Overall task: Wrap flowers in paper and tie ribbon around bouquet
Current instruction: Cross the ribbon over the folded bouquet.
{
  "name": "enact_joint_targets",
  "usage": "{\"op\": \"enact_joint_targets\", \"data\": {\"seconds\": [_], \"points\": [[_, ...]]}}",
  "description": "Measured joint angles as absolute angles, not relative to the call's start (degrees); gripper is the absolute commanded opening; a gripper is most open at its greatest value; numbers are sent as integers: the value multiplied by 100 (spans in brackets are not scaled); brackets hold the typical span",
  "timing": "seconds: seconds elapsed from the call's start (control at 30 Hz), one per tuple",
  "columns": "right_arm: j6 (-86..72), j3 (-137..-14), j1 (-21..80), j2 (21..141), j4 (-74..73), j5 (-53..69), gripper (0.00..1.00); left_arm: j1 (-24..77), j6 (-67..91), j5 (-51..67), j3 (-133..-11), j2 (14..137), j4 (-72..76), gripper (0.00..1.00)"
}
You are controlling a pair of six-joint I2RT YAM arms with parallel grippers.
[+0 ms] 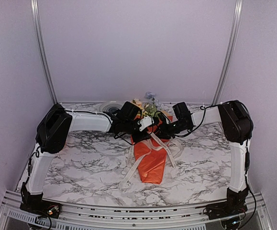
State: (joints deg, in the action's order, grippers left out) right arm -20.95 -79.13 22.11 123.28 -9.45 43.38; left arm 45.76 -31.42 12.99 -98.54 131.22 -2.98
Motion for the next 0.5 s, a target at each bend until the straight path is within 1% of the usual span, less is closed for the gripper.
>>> {"op": "enact_joint_targets", "data": {"seconds": [0.17, 0.23, 0.33, 0.37, 0.5], "points": [[-2095, -7913, 2211, 12328, -945, 4338, 27, 4576, -3092, 1140, -9918, 13238, -239, 34], [-2097, -7913, 2211, 12328, -945, 4338, 27, 4576, -3070, 1149, -9918, 13242, -239, 24], [-2095, -7911, 2211, 12328, -943, 4338, 27, 4576, -2989, 1192, -9918, 13242, -213, 4], [-2095, -7913, 2211, 12328, -945, 4338, 27, 4576, -2956, 1210, -9918, 13242, -196, 0], [-2093, -7913, 2211, 12328, -945, 4335, 27, 4578, -2700, 1256, -9915, 13242, -82, 0]]}}
